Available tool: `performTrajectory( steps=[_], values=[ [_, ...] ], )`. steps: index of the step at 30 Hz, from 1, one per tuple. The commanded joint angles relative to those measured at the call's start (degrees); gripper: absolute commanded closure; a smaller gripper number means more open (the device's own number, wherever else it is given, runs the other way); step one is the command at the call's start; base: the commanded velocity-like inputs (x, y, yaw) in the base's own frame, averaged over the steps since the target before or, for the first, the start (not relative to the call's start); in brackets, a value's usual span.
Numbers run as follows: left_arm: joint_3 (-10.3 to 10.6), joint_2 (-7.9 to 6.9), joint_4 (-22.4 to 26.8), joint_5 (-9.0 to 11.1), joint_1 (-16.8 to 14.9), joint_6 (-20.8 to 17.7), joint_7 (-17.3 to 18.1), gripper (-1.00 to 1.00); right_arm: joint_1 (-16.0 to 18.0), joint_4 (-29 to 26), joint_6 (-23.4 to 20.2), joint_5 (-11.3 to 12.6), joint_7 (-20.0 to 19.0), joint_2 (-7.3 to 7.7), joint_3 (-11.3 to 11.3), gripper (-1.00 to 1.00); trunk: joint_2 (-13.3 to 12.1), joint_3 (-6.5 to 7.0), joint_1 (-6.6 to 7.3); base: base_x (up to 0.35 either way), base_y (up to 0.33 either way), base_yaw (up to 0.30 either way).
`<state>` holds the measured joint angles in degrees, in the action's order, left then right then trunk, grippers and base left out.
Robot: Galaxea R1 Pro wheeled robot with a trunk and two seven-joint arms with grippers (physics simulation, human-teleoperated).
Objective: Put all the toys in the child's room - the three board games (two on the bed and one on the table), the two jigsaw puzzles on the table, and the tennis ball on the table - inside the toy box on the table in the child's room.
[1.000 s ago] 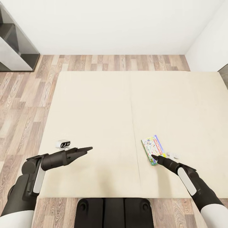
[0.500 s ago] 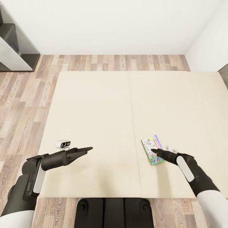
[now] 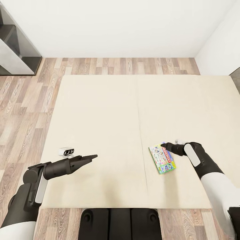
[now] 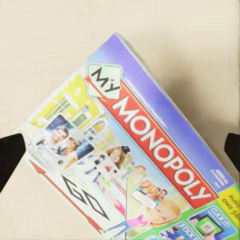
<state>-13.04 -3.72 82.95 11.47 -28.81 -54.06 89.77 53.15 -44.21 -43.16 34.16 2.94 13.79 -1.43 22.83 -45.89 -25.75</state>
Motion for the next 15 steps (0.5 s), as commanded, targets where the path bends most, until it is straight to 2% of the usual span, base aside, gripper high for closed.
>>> performTrajectory(
  steps=[1, 4, 6, 8, 11, 15],
  values=[
    [-0.01, -0.02, 0.02, -0.05, -0.02, -0.61, 0.23, -1.0, 0.78, 1.29, -0.19, 0.35, 0.35, 0.04, -0.15, -1.0, 0.09, -0.06, -0.03, 0.0, 0.0, 0.0],
    [-0.04, -0.05, 0.02, -0.05, -0.02, -0.61, 0.23, -1.0, 3.86, 6.73, 0.76, 0.16, 0.46, -0.12, -0.21, -1.0, 0.09, -0.06, -0.03, 0.0, 0.0, 0.0],
    [-0.05, -0.05, 0.01, -0.05, -0.02, -0.61, 0.23, -1.0, 4.79, 8.04, 1.37, -0.09, 0.47, -0.4, -0.32, -1.0, 0.09, -0.06, -0.03, 0.0, 0.0, 0.0],
    [-0.05, -0.05, 0.01, -0.05, -0.02, -0.62, 0.23, -1.0, 5.6, 9.16, 1.91, -1.0, 0.48, -0.81, -0.57, -1.0, 0.09, -0.06, -0.03, 0.0, 0.0, 0.0],
    [-0.11, -0.09, 0.01, -0.05, -0.02, -0.66, 0.23, -1.0, 6.17, 9.92, 2.24, -3.71, 0.45, -1.28, -1.15, -1.0, 0.09, -0.06, -0.03, 0.0, 0.0, 0.0],
    [-0.8, -0.08, 0.01, -0.05, -0.02, -0.69, 0.23, -1.0, 6.37, 10.19, 2.3, -5.49, 0.41, -1.5, -1.39, -1.0, 0.09, -0.06, -0.03, 0.0, 0.0, 0.0]
  ],
)
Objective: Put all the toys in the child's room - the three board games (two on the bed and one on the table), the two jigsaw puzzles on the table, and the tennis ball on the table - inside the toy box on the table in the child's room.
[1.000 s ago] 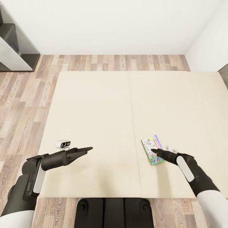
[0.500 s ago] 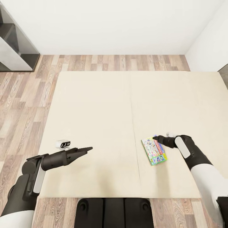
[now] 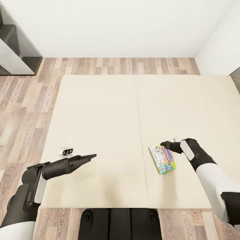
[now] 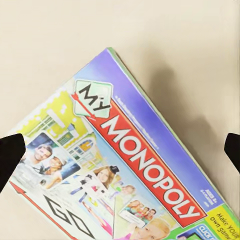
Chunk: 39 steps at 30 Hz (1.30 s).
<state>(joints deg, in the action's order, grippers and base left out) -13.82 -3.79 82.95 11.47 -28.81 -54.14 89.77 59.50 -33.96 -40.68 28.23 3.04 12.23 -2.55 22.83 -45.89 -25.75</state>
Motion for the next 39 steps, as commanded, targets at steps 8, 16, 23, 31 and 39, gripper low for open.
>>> performTrajectory(
  steps=[8, 16, 23, 31, 39],
  values=[
    [-0.77, -0.02, 0.02, -0.05, -0.02, -0.68, 0.23, -1.0, 0.09, -0.2, -0.02, -0.17, 0.29, -0.01, -0.35, -1.0, 0.09, -0.2, -0.03, 0.0, 0.0, 0.0],
    [-0.84, -0.07, 0.02, -0.05, -0.02, -0.7, 0.23, -1.0, 0.09, -0.23, 0.1, -0.29, 0.22, -0.02, -0.41, -1.0, 0.09, -0.84, -0.03, 0.0, 0.0, 0.0],
    [-0.89, -0.07, 0.02, -0.05, -0.02, -0.7, 0.23, -1.0, 0.02, -0.19, 0.19, -0.36, 0.22, -0.02, -0.48, -1.0, 0.09, -1.49, -0.03, 0.0, 0.0, 0.0],
    [-0.93, -0.08, 0.02, -0.05, -0.02, -0.7, 0.23, -1.0, 0.01, -0.2, 0.24, -0.37, 0.2, -0.02, -0.58, -1.0, 0.09, -2.23, -0.03, 0.0, 0.0, 0.0],
    [-0.94, -0.08, 0.02, -0.05, -0.02, -0.7, 0.23, -1.0, -0.06, -0.21, 0.33, -0.37, 0.01, 0.12, -0.67, -1.0, 0.09, -2.98, -0.03, 0.0, 0.0, 0.0]
  ],
)
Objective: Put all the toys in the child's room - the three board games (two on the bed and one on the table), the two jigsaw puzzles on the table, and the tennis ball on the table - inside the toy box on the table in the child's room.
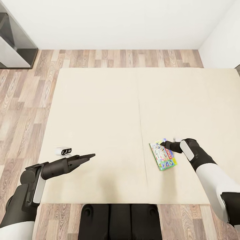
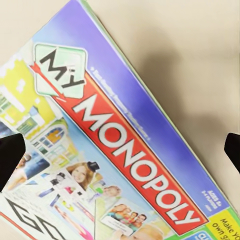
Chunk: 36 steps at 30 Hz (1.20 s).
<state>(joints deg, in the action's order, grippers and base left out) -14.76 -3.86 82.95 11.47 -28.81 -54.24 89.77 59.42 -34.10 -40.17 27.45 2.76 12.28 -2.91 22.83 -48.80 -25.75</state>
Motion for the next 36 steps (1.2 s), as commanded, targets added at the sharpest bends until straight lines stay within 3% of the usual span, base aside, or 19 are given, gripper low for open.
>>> performTrajectory(
  steps=[1, 19, 33, 36],
  values=[
    [0.0, -0.01, 0.02, -0.05, -0.02, -0.61, 0.23, -1.0, 0.01, -0.07, -0.18, 0.42, 0.26, 0.08, -0.31, -1.0, 0.09, -0.16, -0.03, 0.0, 0.0, 0.0],
    [0.0, -0.03, 0.02, -0.12, -0.02, -0.61, 0.23, -1.0, 0.0, -0.09, -0.25, 0.42, -0.22, 0.45, -0.34, -1.0, 0.09, -1.71, -0.03, 0.0, 0.0, 0.0],
    [0.0, -1.05, 0.02, -0.05, -0.02, -0.61, 0.23, -1.0, 0.0, -0.09, -0.34, 0.43, -0.54, 0.67, -0.46, -1.0, 0.09, -1.82, -0.03, 0.0, 0.0, 0.0],
    [0.0, -1.06, 0.02, -0.05, -0.02, -0.61, 0.23, -1.0, 0.0, -0.15, -0.34, 0.42, -1.09, 0.66, -1.63, -1.0, 0.09, -1.82, -0.03, 0.0, 0.0, 0.0]
  ],
)
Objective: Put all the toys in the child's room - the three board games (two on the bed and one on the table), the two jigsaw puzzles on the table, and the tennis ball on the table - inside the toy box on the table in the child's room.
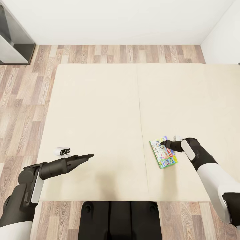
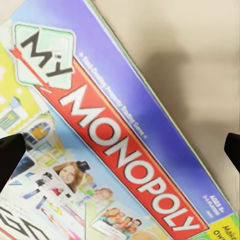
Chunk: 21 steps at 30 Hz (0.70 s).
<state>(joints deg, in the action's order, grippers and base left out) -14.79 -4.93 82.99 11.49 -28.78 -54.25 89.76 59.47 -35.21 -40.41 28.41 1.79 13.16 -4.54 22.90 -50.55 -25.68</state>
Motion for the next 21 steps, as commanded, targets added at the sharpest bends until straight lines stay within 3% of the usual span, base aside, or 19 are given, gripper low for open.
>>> performTrajectory(
  steps=[1, 6, 21],
  values=[
    [0.03, 0.01, -0.02, -0.07, -0.05, -0.59, 0.24, -1.0, -0.05, 0.96, -0.11, -0.55, -0.33, -0.19, -1.03, -1.0, 0.02, -0.07, -0.1, 0.0, 0.0, 0.0],
    [0.03, 0.01, -0.02, -0.07, -0.05, -0.59, 0.24, -1.0, -0.05, 0.94, -0.11, -0.48, -0.67, -0.16, -4.26, -1.0, 0.02, -0.07, -0.1, 0.0, 0.0, 0.0],
    [0.03, 0.01, -0.02, -0.07, -0.05, -0.59, 0.24, -1.0, -0.02, 0.94, -0.11, -0.43, -0.74, -0.35, -5.04, -1.0, 0.02, -0.07, -0.1, 0.0, 0.059, 0.0]
  ],
)
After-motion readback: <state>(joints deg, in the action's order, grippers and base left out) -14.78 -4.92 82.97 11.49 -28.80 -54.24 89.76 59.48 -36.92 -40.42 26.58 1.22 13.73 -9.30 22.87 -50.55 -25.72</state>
